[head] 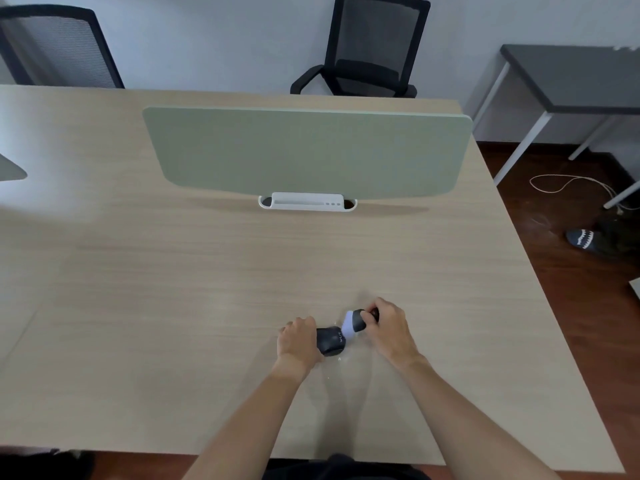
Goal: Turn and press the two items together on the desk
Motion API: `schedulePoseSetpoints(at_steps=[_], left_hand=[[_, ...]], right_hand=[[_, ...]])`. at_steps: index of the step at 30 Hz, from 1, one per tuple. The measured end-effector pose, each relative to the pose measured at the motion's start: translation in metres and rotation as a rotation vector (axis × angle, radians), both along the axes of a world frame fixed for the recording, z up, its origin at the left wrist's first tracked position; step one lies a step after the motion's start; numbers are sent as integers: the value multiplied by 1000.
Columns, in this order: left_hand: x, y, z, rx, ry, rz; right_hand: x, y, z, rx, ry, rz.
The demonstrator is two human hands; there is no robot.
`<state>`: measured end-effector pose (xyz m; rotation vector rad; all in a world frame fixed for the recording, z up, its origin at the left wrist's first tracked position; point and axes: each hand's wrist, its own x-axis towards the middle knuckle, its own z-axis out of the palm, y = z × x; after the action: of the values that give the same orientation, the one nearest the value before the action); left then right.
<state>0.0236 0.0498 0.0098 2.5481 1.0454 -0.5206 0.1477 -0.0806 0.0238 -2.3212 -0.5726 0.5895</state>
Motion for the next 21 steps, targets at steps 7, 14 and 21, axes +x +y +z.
schedulePoseSetpoints(at_steps=[7, 14, 21], left_hand=[[-6, 3, -1, 21, -25, -84], [-20, 1, -1, -41, -120, -4], [-24, -22, -1, -184, -206, 215]], right_hand=[[-17, 10, -7, -23, 202, 31], [-6, 3, -4, -49, 137, -8], [-22, 14, -6, -13, 255, 61]])
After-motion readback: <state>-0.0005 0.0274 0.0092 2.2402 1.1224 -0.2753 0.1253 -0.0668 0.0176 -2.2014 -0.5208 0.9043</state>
